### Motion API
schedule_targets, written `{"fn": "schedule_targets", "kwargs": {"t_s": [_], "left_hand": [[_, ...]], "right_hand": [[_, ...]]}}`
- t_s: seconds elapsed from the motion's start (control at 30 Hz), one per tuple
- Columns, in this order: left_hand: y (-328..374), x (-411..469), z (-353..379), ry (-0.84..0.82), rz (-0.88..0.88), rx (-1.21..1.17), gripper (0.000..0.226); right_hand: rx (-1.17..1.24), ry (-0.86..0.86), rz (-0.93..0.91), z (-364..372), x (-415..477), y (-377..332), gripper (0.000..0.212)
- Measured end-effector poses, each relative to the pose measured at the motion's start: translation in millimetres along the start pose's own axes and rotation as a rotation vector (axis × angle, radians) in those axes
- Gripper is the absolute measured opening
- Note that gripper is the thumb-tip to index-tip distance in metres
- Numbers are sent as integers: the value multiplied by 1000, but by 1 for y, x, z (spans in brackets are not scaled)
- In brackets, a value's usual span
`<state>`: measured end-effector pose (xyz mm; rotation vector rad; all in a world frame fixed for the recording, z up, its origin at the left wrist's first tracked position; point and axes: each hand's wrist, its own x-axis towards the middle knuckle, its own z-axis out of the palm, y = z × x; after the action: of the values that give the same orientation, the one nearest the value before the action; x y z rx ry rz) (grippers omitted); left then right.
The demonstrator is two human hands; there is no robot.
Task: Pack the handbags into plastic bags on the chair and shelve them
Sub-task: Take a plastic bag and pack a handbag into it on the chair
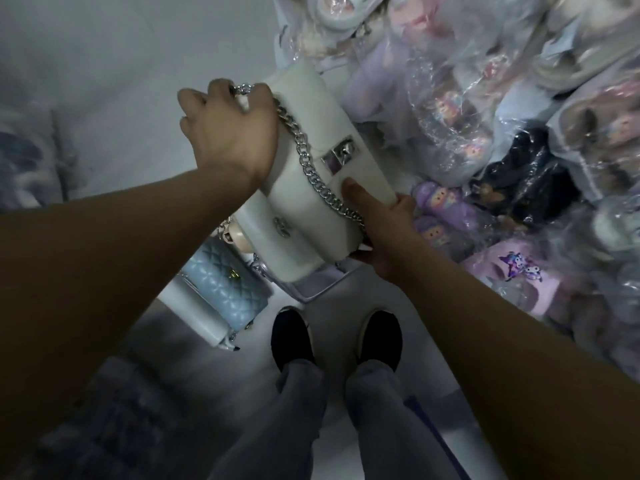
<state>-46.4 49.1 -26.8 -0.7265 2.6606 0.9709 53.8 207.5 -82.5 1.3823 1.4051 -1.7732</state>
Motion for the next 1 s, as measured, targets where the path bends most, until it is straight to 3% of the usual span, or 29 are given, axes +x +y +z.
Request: {"fn": "schedule_targets", "kwargs": {"t_s": [0.13, 0.2, 0.27, 0.37, 0.47, 0.63, 0.73, 0.8, 0.87, 0.93, 1.0], "left_hand": [[44, -39, -17, -9, 44, -232, 50], [68, -64, -20, -25, 73, -289, 43], [86, -84, -18, -58, 76, -264, 54], [101, -108, -10, -143, -19, -296, 91], [100, -142, 5, -305, -47, -260, 73], [85, -206, 32, -418, 172, -270, 81], [85, -226, 38, -466, 341, -114, 82], [87, -236, 39, -583, 453, 58, 89], [91, -249, 38, -712, 606, 294, 91], [94, -267, 39, -907, 782, 445, 94], [96, -289, 42, -1128, 930, 454, 88]], "right_hand": [[43, 19, -73, -38, -46, -16, 73], [61, 3, -68, -63, -71, -17, 88], [58, -12, -68, -92, -91, -13, 95], [60, -116, -33, -132, -116, -3, 60], [72, -236, 9, -162, -132, 13, 41], [161, -246, 32, -195, -158, 48, 60], [-13, -297, 83, -206, -185, 61, 61], [-135, -134, -39, -217, -196, 59, 79], [-48, 106, -242, -238, -202, 51, 100], [-30, 165, -397, -260, -212, 43, 93], [-186, 132, -417, -276, -220, 46, 81]]}}
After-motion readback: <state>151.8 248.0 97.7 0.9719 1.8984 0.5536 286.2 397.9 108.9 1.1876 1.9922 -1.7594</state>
